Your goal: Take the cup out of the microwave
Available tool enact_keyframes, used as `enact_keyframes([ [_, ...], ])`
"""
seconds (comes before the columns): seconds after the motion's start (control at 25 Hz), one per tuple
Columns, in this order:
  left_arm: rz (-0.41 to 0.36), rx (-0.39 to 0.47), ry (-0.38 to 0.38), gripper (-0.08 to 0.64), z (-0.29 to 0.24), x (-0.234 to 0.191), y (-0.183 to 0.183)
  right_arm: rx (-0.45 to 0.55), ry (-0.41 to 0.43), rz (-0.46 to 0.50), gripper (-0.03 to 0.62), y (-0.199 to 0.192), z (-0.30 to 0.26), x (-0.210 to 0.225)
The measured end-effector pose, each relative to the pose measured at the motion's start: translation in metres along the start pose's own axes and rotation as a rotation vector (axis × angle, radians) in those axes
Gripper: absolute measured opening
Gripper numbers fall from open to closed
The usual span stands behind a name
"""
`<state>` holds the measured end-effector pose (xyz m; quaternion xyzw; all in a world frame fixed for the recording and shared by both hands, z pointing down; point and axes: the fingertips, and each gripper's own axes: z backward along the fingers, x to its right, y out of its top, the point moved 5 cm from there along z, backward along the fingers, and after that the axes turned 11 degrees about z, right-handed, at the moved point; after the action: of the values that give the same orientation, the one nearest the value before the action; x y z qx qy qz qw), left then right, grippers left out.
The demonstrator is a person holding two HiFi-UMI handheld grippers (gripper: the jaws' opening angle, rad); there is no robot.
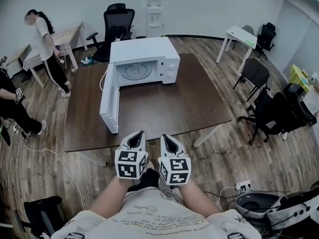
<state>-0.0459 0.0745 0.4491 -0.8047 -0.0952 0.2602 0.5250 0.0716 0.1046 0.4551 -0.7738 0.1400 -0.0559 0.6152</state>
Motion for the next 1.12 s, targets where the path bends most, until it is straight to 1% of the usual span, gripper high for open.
enact_keyframes([
  [0.2, 0.014, 0.004, -0.006, 0.014, -0.040, -0.019, 0.023, -0.007, 0.011, 0.022, 0.009, 0.010, -0.043, 0.009],
  [0.44, 0.022, 0.004, -0.013, 0.014, -0.092, -0.041, 0.055, -0.007, 0.023, 0.034, 0.009, 0.033, -0.101, 0.028],
  [0.64, 0.055, 0.010, 0.012, 0.014, -0.127, -0.065, 0.080, -0.030, 0.045, 0.043, 0.009, 0.048, -0.149, 0.043],
  [0.88, 0.100, 0.023, 0.041, 0.014, -0.172, -0.097, 0.096, -0.053, 0.093, 0.087, 0.009, 0.053, -0.207, 0.051],
  [0.96, 0.109, 0.025, 0.045, 0.014, -0.186, -0.107, 0.102, -0.050, 0.090, 0.101, 0.009, 0.057, -0.224, 0.057],
  [1.12, 0.106, 0.018, 0.040, 0.014, -0.212, -0.121, 0.112, -0.050, 0.066, 0.086, 0.009, 0.063, -0.254, 0.072],
])
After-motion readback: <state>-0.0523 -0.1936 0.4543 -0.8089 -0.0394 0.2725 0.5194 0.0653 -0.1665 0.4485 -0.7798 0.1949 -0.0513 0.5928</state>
